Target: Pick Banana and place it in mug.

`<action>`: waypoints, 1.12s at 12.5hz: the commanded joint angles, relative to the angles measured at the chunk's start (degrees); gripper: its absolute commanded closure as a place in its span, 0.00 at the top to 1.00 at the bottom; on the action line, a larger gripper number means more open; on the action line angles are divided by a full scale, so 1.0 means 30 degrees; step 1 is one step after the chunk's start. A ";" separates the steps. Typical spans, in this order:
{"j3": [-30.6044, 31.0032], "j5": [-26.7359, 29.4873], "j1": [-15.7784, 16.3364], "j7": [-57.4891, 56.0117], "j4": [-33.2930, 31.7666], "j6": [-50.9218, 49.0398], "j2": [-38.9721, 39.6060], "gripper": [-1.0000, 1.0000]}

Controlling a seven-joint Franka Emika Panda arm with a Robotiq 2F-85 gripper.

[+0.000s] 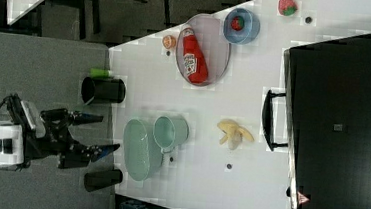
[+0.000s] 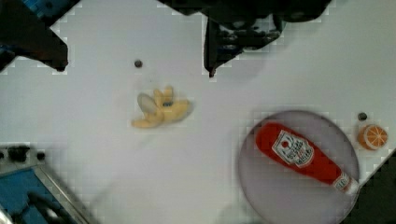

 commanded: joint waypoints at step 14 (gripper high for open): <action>-0.0082 0.0058 -0.0227 -1.7473 -0.8509 1.3574 0.8096 1.00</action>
